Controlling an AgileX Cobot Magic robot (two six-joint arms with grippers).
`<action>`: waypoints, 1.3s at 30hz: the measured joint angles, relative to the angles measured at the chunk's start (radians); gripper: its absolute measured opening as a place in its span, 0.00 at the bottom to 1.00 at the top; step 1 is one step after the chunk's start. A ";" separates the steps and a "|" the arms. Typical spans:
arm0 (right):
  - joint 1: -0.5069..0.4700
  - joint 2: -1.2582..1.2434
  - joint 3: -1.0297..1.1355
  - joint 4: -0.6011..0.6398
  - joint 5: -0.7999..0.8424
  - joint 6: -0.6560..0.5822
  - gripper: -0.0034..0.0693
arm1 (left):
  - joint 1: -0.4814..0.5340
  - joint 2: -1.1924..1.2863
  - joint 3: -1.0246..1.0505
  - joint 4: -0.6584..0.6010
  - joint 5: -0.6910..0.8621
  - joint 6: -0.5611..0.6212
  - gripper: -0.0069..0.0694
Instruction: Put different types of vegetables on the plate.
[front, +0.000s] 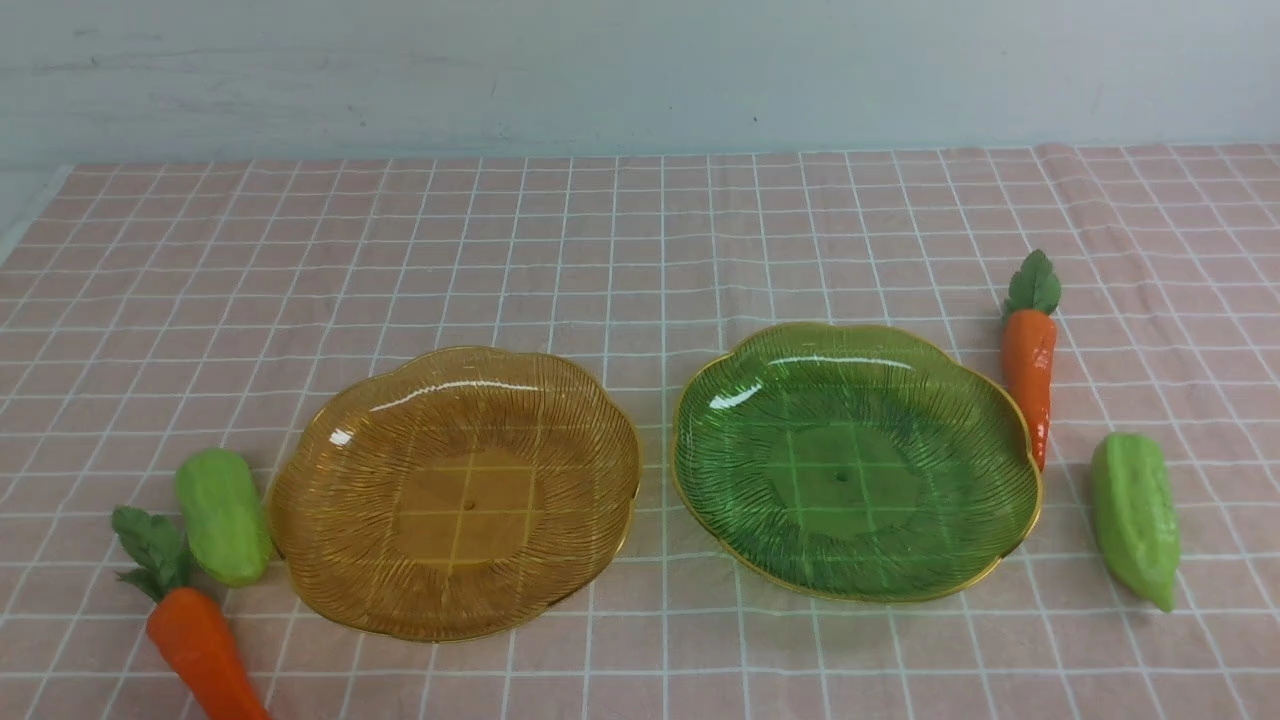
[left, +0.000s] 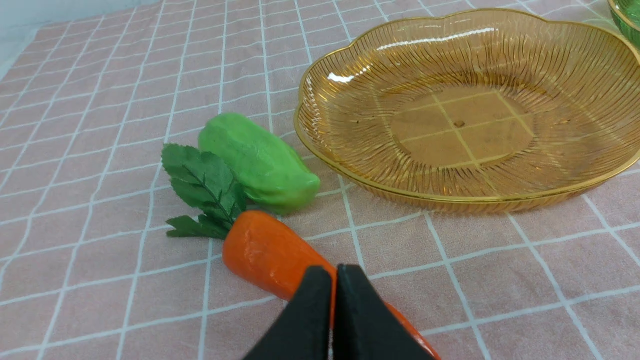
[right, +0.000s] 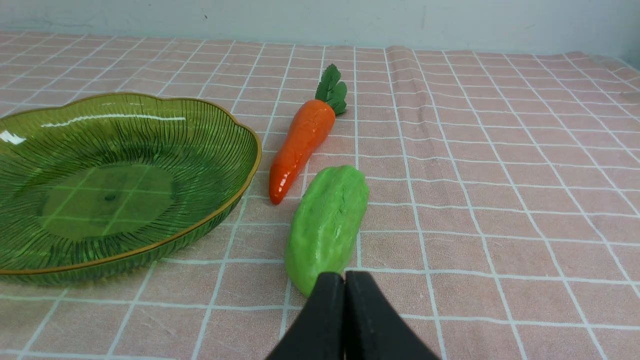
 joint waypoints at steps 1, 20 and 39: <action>0.000 0.000 0.000 0.000 0.000 0.000 0.03 | 0.000 0.000 0.000 0.000 0.000 0.000 0.09; 0.000 0.000 0.000 0.000 0.000 0.000 0.03 | 0.000 0.000 0.004 -0.196 -0.119 -0.080 0.09; 0.000 0.000 0.000 -0.143 -0.013 -0.006 0.03 | 0.000 0.037 -0.287 -0.708 -0.521 0.055 0.09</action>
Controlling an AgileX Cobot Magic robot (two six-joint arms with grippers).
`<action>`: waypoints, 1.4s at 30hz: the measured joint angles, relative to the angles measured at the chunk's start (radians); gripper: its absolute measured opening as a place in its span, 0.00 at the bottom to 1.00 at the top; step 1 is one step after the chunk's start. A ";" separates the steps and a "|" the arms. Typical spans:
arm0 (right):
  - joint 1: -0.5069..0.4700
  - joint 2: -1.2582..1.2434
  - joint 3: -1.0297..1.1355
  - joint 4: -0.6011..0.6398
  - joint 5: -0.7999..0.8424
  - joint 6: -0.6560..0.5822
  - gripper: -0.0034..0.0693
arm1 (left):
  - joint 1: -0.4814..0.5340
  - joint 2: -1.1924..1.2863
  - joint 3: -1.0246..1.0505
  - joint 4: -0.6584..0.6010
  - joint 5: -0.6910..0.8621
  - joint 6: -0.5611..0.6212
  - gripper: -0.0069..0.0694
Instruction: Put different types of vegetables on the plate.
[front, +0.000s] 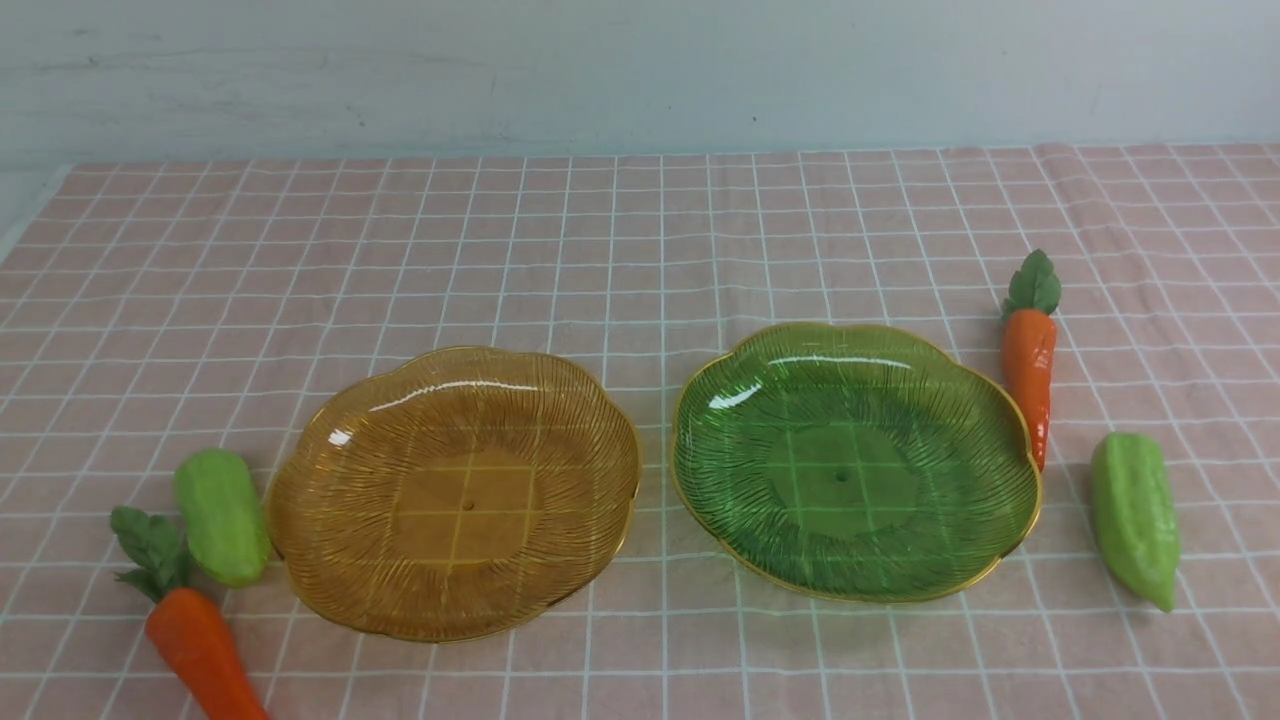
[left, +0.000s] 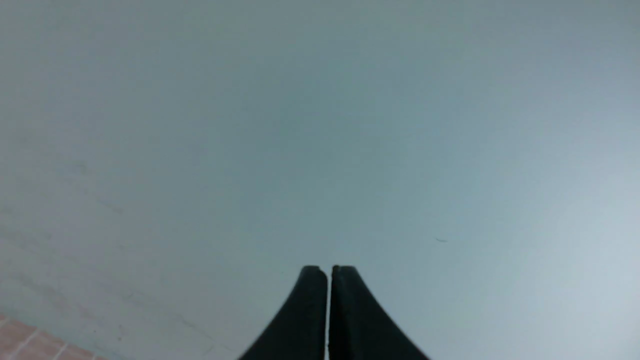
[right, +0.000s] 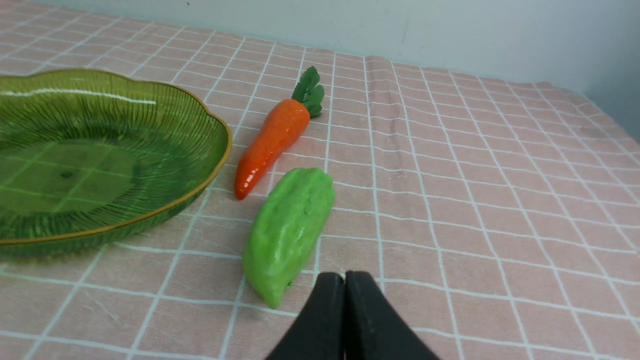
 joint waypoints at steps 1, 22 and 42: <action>0.000 0.000 0.000 -0.016 0.000 -0.001 0.03 | 0.000 0.020 -0.052 -0.002 0.037 0.049 0.09; 0.000 0.000 0.001 -0.067 -0.048 0.012 0.03 | 0.050 0.946 -0.388 0.762 1.025 -0.337 0.09; 0.000 0.000 -0.019 0.721 -0.310 0.384 0.03 | 0.050 1.304 -0.394 0.708 0.877 -0.499 0.40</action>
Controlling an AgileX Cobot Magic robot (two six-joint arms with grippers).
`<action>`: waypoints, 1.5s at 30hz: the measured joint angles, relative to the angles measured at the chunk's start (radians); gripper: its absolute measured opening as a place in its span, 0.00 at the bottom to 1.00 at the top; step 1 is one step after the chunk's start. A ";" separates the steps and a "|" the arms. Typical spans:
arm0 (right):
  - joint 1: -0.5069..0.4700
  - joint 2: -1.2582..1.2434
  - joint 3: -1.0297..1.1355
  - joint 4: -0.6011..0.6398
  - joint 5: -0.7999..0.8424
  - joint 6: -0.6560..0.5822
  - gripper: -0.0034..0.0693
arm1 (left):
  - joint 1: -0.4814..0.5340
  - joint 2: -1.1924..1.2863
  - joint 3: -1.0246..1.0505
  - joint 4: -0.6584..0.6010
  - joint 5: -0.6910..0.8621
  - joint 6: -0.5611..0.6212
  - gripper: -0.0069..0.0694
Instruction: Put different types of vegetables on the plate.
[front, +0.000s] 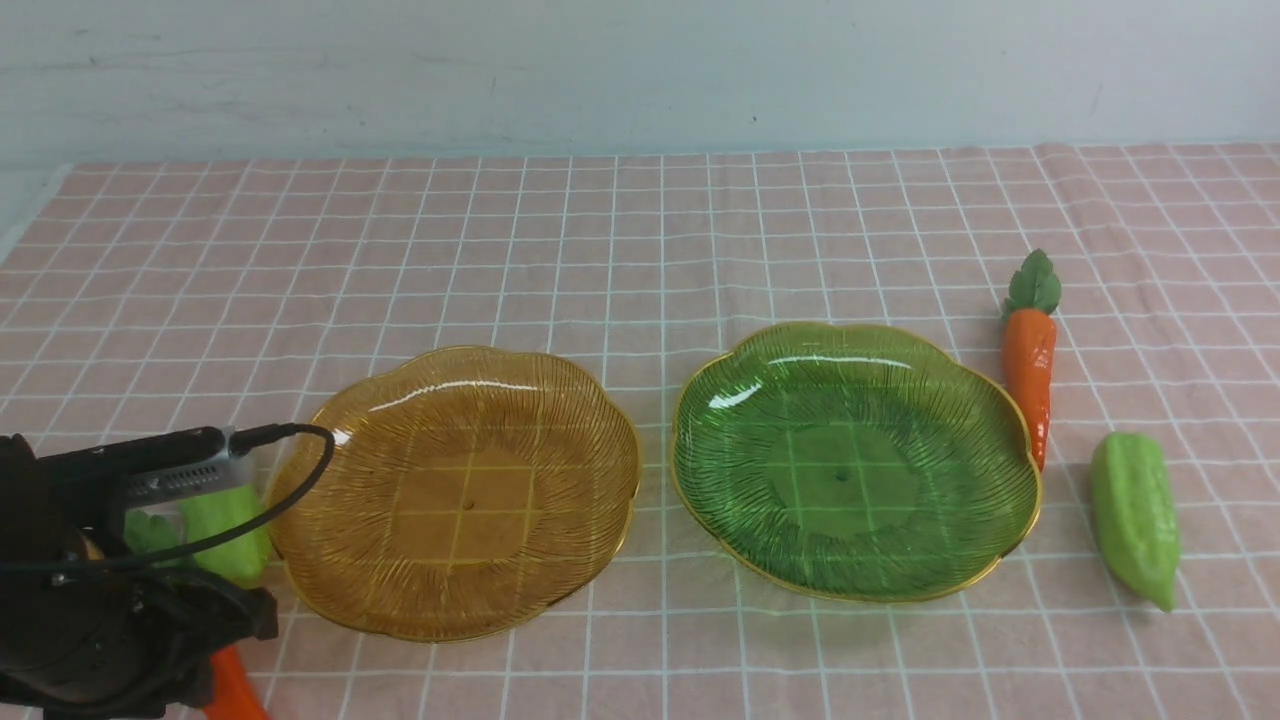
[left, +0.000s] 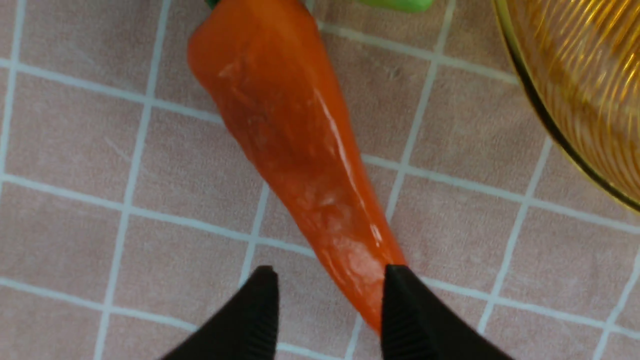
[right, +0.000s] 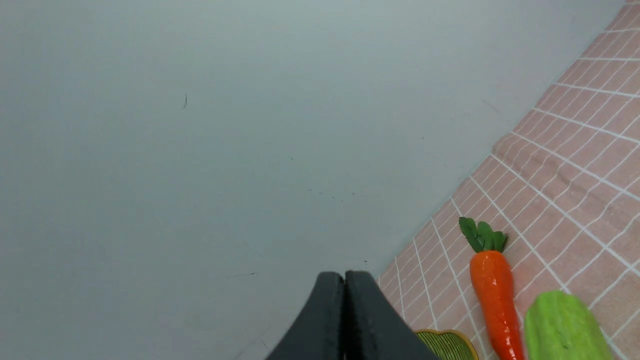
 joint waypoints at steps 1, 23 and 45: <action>0.000 0.000 -0.029 -0.007 0.038 -0.018 0.03 | 0.000 0.008 0.000 0.000 -0.016 -0.001 0.48; 0.004 0.893 -0.964 -0.198 0.967 -0.443 0.03 | 0.000 0.160 -0.004 0.048 0.014 -0.075 0.33; 0.004 1.585 -1.403 -0.415 0.883 -0.331 0.24 | -0.198 -0.054 -0.233 -0.171 -0.130 0.243 0.33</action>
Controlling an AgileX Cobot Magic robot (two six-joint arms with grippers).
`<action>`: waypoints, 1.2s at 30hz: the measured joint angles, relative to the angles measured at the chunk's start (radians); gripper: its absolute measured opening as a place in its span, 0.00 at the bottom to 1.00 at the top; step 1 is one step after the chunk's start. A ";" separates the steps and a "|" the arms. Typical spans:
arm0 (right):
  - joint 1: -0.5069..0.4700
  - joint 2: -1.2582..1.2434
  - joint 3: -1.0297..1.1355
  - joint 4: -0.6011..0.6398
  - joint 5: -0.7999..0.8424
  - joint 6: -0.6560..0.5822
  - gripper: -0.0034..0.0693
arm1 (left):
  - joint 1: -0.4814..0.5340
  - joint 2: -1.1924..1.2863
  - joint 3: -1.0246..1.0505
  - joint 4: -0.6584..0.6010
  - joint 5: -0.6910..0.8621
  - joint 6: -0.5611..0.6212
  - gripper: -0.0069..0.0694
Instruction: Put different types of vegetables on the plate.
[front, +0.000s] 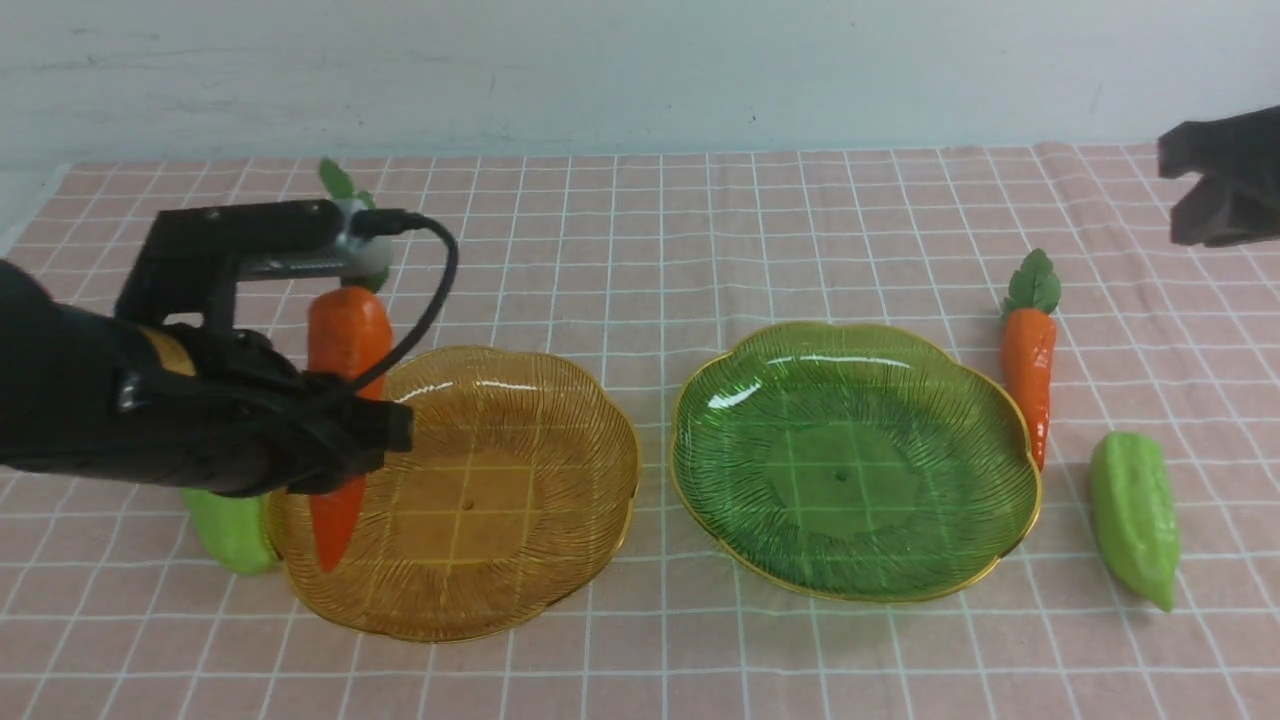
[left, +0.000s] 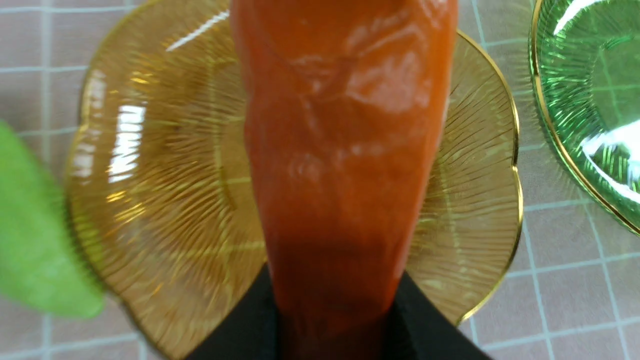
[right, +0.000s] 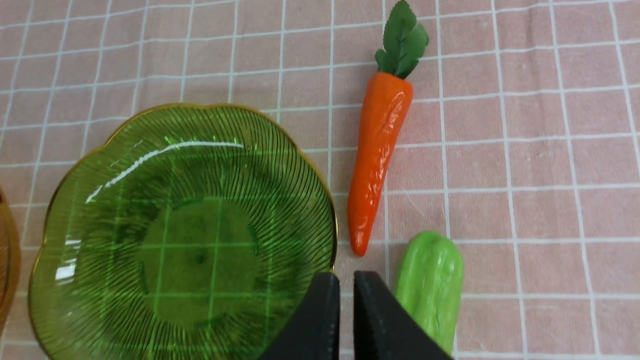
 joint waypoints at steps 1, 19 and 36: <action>0.000 0.024 -0.013 0.000 -0.008 0.000 0.27 | -0.004 0.014 -0.008 -0.002 -0.006 0.004 0.33; 0.000 0.590 -0.249 0.001 -0.133 0.050 0.83 | -0.022 0.348 -0.211 -0.005 0.056 0.007 0.81; 0.035 0.476 -0.486 0.139 -0.033 0.020 0.48 | 0.198 0.051 -0.293 0.251 0.428 -0.092 0.09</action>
